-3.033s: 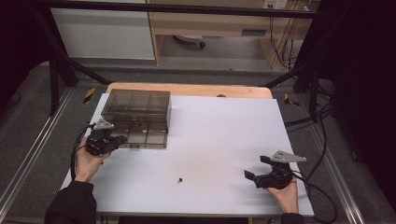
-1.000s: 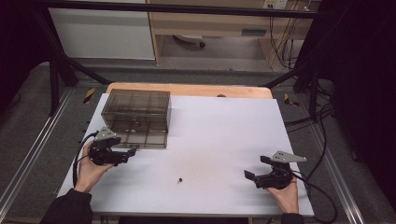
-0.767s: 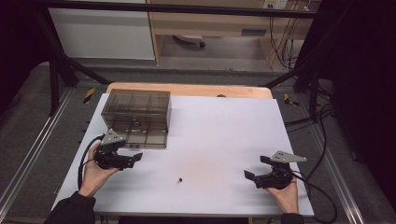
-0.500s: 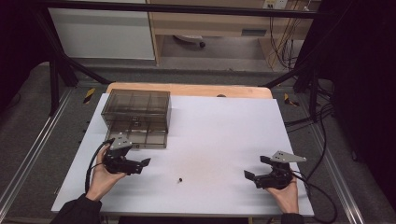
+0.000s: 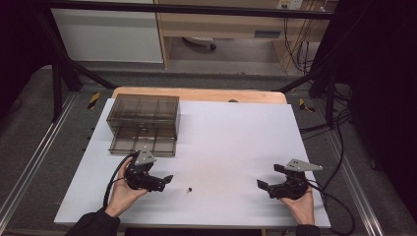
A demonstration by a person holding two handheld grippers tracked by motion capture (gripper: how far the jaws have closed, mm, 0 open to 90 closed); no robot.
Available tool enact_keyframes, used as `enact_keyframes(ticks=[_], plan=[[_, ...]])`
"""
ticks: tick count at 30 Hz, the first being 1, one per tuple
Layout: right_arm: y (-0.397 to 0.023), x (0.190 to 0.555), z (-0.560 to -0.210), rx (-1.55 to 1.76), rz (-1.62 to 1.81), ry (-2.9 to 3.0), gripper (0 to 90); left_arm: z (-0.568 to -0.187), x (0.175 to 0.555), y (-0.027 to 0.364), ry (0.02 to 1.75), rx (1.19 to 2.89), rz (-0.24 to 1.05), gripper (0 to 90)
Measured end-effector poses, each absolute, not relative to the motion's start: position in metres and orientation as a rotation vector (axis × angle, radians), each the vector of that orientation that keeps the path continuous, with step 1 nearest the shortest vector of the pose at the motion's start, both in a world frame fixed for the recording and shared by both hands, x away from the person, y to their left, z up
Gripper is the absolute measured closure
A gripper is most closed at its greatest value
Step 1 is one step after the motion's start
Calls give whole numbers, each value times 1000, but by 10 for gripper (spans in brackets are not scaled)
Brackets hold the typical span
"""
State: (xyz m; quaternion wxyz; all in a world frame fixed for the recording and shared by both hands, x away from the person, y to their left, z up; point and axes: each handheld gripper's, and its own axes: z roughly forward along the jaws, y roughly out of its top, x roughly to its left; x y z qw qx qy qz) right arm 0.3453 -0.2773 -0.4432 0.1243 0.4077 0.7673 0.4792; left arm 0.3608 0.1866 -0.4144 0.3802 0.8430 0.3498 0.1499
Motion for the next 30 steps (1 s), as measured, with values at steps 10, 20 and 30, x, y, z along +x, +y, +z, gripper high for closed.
enact_keyframes(ticks=[10, 20, 30], plan=[[-277, 345, -443, 1190, 1399, 2235, 6, -419, 351, 160, 839, 2181, 348, 89], [-277, 345, -443, 1187, 1396, 2237, 7, -429, 340, 143, 810, 2211, 293, 203], [-277, 346, -443, 1188, 1395, 2238, 6, -437, 338, 135, 800, 2237, 254, 413]])
